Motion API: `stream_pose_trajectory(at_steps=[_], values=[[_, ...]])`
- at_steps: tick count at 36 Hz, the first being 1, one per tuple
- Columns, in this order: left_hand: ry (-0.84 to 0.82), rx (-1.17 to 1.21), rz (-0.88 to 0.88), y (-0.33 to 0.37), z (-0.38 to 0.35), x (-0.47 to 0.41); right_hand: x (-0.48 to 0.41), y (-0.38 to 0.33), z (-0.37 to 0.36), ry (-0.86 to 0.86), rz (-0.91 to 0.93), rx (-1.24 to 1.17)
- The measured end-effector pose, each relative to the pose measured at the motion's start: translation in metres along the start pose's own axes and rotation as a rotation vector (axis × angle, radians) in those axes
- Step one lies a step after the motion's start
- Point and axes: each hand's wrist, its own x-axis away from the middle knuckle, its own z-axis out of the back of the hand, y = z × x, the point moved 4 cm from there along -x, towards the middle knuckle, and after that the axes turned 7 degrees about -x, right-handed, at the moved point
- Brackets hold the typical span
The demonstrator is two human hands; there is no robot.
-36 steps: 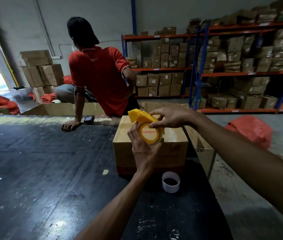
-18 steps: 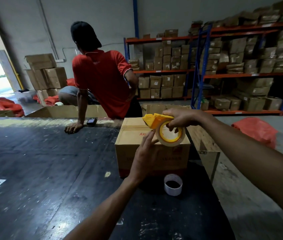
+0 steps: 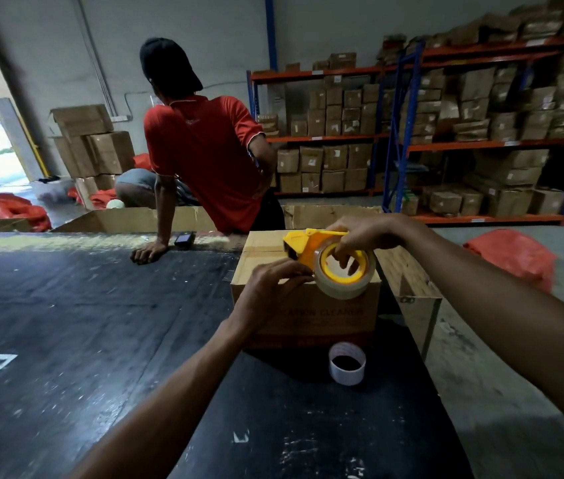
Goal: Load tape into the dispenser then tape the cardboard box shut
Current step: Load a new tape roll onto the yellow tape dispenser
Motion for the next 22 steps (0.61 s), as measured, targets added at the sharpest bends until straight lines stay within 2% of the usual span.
stream_pose_trajectory(at_steps=[9, 22], values=[[0.162, 0.007, 0.067, 0.003, -0.011, 0.011, 0.002, -0.003, 0.002, 0.018, 0.026, -0.016], [0.026, 0.024, -0.003, 0.003, 0.001, -0.002, 0.004, 0.002, 0.001, -0.025, -0.006, -0.016]])
